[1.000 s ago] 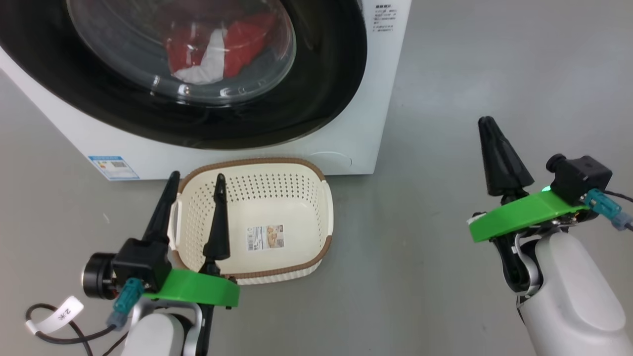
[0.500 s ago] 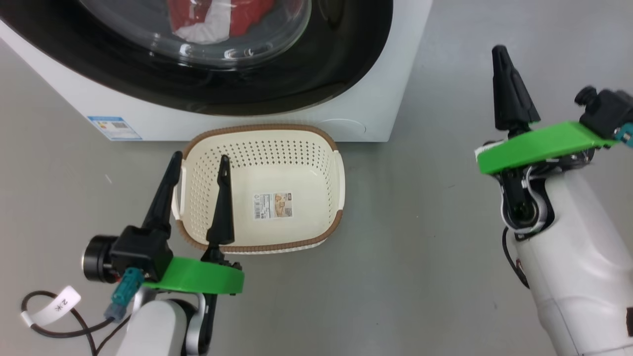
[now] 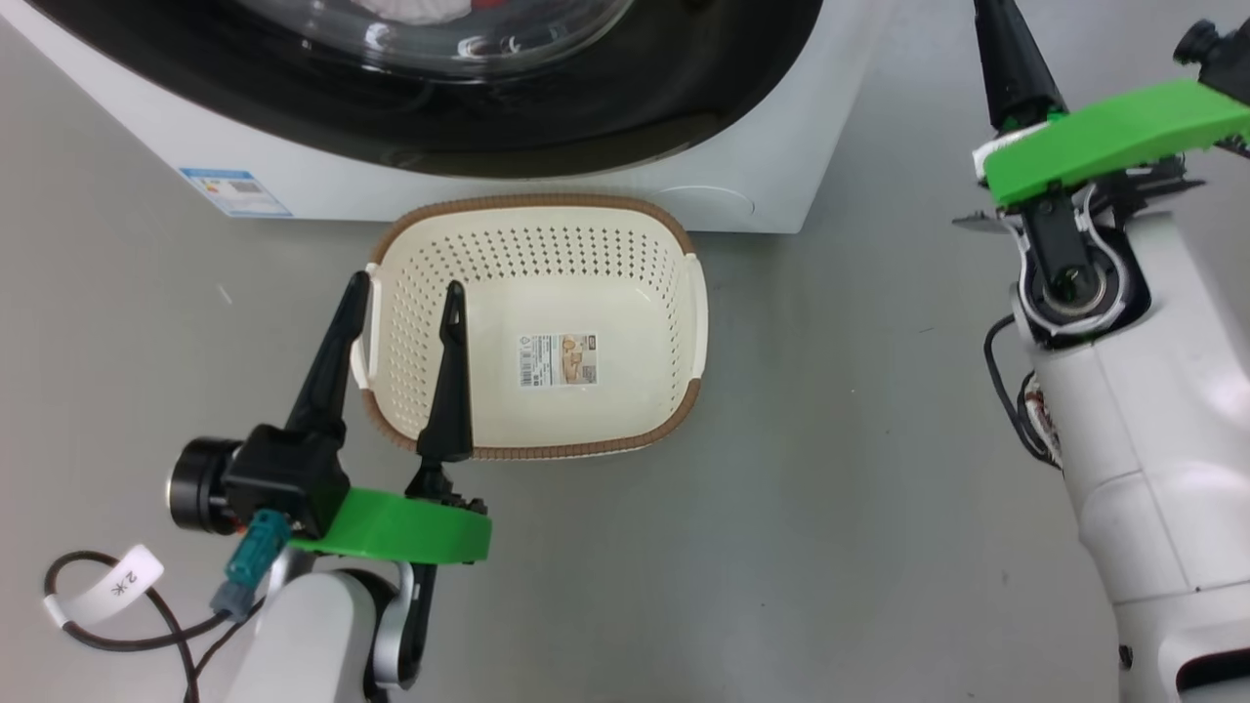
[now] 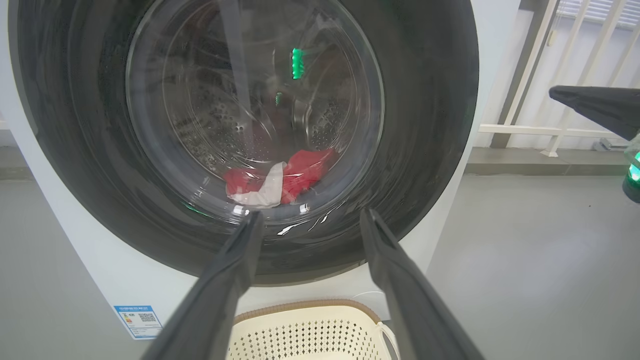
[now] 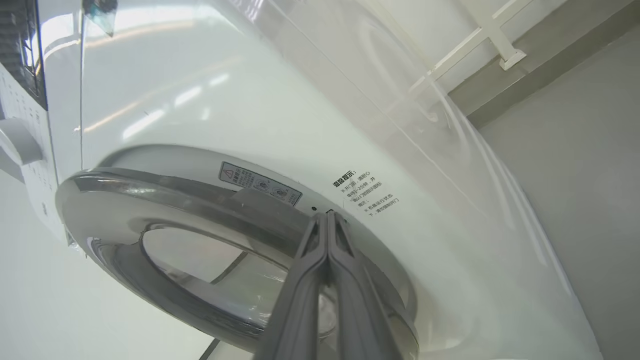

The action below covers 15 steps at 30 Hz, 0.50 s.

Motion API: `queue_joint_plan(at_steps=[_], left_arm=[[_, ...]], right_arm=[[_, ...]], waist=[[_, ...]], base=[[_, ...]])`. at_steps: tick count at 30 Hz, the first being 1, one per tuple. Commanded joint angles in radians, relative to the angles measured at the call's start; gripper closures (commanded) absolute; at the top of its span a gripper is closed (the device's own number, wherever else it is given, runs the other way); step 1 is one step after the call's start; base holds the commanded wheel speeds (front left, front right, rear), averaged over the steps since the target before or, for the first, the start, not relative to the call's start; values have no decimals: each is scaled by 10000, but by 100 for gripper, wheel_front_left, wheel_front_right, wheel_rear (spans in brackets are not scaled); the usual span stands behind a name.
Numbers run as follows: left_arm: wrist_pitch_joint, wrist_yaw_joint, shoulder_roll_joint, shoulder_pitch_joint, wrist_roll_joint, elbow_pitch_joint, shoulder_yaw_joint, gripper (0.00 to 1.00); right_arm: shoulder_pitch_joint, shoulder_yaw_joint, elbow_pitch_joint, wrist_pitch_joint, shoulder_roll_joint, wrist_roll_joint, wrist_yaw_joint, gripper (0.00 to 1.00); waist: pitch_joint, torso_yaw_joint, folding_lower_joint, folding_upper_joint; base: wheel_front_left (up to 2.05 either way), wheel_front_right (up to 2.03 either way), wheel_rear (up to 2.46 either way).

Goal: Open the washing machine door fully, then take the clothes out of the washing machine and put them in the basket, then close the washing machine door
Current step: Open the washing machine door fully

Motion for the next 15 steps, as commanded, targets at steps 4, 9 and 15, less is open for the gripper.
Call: queue_joint_plan(at_steps=[4,9,15], left_arm=[[-90,-6,108,-351,28,-267,156,0],[-90,17,108,-391,-30,-264,81,0],[-90,37,108,-428,-57,-248,-35,0]], right_arm=[[-860,24,136,768,116,1064,6,100],[-1319,-171,514,1330,116,1600,6,100],[-2087,-416,1121,2331,65,2055,6,100]], waist=[[335,243,0,0],[457,384,0,0],[637,586,0,0]], base=[[0,0,0],[0,0,0],[0,0,0]])
